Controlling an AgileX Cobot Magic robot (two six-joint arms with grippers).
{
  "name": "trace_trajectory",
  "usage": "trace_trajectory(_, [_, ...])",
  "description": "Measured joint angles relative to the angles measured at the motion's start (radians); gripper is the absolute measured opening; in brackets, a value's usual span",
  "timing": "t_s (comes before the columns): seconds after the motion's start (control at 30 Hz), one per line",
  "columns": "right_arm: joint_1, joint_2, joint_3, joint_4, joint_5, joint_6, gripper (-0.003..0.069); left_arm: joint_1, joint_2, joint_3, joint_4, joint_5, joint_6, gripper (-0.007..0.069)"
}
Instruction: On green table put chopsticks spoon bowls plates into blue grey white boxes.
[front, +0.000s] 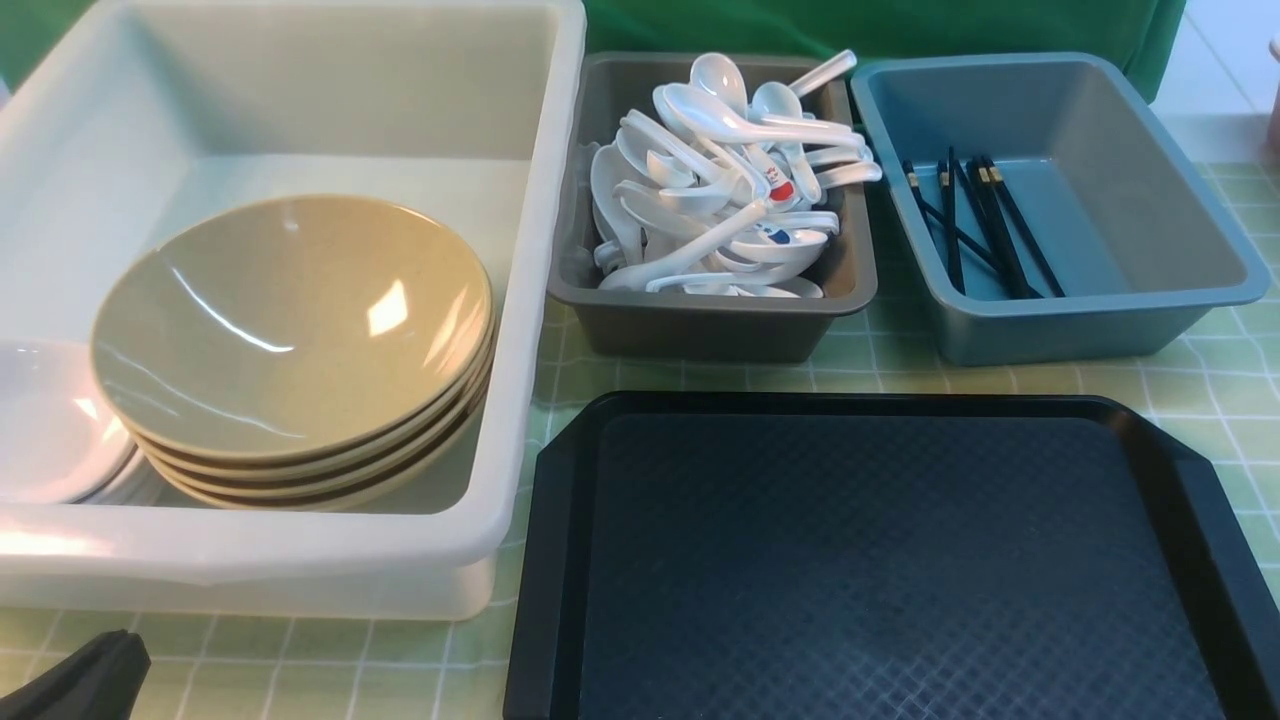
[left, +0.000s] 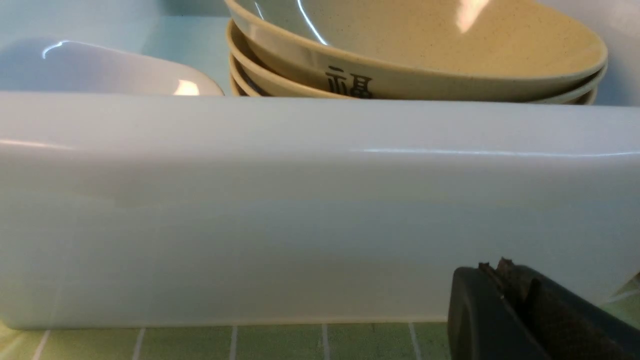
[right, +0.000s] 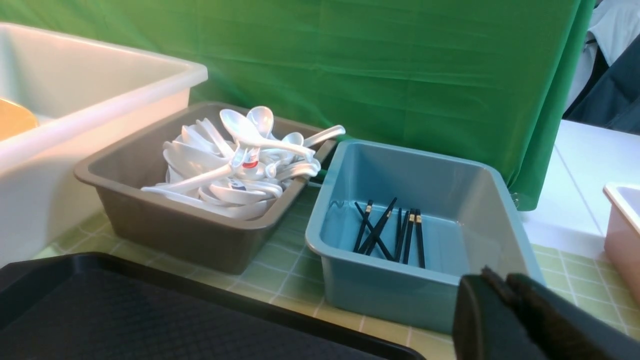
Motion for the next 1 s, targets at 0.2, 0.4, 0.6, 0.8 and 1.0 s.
trace_trajectory(0.2, [-0.013,0.000,0.000,0.000,0.000,0.000,0.0067,0.000,0.000,0.000,0.000,0.000,0.000,-0.0002])
trace_trajectory(0.4, [-0.102,0.000,0.000,0.000,0.000,0.000,0.0069,0.000,0.000,0.000,0.000,0.000,0.000,-0.0002])
trace_trajectory(0.6, [-0.133,0.000,0.000,0.000,0.000,-0.009,0.0071,0.000,0.000,0.000,0.000,-0.001,0.003,-0.0002])
trace_trajectory(0.8, [-0.136,-0.006,0.004,-0.047,0.062,-0.030,0.0076,0.000,0.000,0.000,0.000,-0.001,0.003,-0.0002])
trace_trajectory(1.0, [-0.141,-0.068,0.105,-0.110,0.102,-0.032,0.0078,0.000,0.000,0.000,0.000,-0.001,0.003,-0.0002])
